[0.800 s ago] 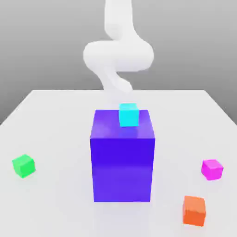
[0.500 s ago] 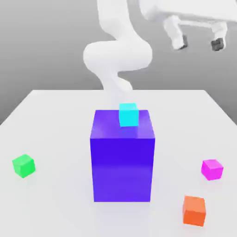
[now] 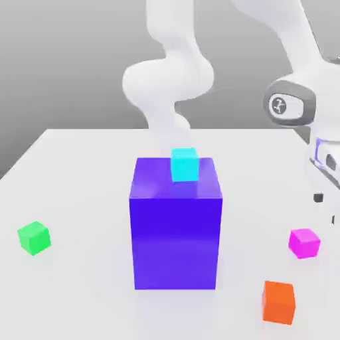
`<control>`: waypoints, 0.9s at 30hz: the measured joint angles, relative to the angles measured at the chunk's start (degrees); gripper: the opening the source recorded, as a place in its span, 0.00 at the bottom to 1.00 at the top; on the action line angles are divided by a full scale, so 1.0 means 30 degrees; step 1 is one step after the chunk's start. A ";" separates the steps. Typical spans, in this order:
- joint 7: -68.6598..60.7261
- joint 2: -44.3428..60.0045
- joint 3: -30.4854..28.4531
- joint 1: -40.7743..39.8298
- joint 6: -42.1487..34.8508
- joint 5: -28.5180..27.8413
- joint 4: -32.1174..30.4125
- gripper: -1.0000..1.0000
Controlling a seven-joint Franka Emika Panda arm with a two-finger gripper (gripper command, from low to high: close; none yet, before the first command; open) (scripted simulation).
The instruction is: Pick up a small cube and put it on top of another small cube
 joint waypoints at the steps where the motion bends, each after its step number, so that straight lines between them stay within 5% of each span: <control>1: 0.0160 0.0686 -0.0104 0.0096 0.0479 -0.0556 -0.0012 0.50; 6: 0.1229 0.4121 -0.1930 0.1643 0.3157 -0.2270 0.0545 0.50; 7: 0.1330 0.4528 -0.2146 0.1832 0.3485 -0.2394 0.0625 0.00; 14: 0.1369 0.4490 -0.2128 0.1809 0.3422 -0.2448 0.0618 0.00; 20: -0.0100 0.0863 -0.0667 0.0792 0.0523 -0.0522 -0.0081 0.00; 27: -0.1380 0.2128 -0.2541 -0.0498 -0.0259 -0.2329 0.3225 0.00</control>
